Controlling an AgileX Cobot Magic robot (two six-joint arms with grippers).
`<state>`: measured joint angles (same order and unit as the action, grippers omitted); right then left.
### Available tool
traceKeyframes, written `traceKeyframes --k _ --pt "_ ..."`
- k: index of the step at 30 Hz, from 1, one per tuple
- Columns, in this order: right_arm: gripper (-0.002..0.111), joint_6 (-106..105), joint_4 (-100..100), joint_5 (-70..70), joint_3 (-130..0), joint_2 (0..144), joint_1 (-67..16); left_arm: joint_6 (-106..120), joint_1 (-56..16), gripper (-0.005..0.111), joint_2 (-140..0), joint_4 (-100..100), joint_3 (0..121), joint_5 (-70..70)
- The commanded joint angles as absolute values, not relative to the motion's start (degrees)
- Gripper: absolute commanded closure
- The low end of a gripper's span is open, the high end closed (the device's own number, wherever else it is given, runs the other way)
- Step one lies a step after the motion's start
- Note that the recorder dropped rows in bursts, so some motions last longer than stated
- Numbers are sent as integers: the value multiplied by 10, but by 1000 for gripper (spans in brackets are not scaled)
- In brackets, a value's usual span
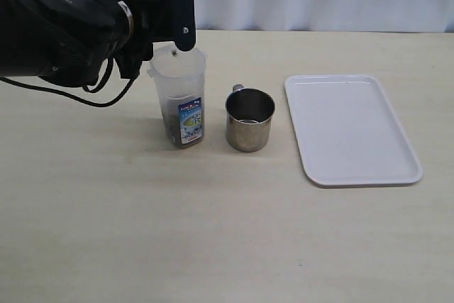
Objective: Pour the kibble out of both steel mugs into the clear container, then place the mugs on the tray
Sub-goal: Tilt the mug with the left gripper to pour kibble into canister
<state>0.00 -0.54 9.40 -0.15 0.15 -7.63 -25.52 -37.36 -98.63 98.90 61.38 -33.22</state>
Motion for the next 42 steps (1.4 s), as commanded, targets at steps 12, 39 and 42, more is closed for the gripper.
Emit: traceKeyframes --k 12,39,42 --pt "104 0 -9 95 0 0 -75 -234 -373 107 -983 999 624 -362" --pt "104 0 -9 95 0 0 -75 -134 -380 107 -984 999 636 -326" --pt "104 0 -9 95 0 0 -75 -118 -380 107 -984 999 636 -328"
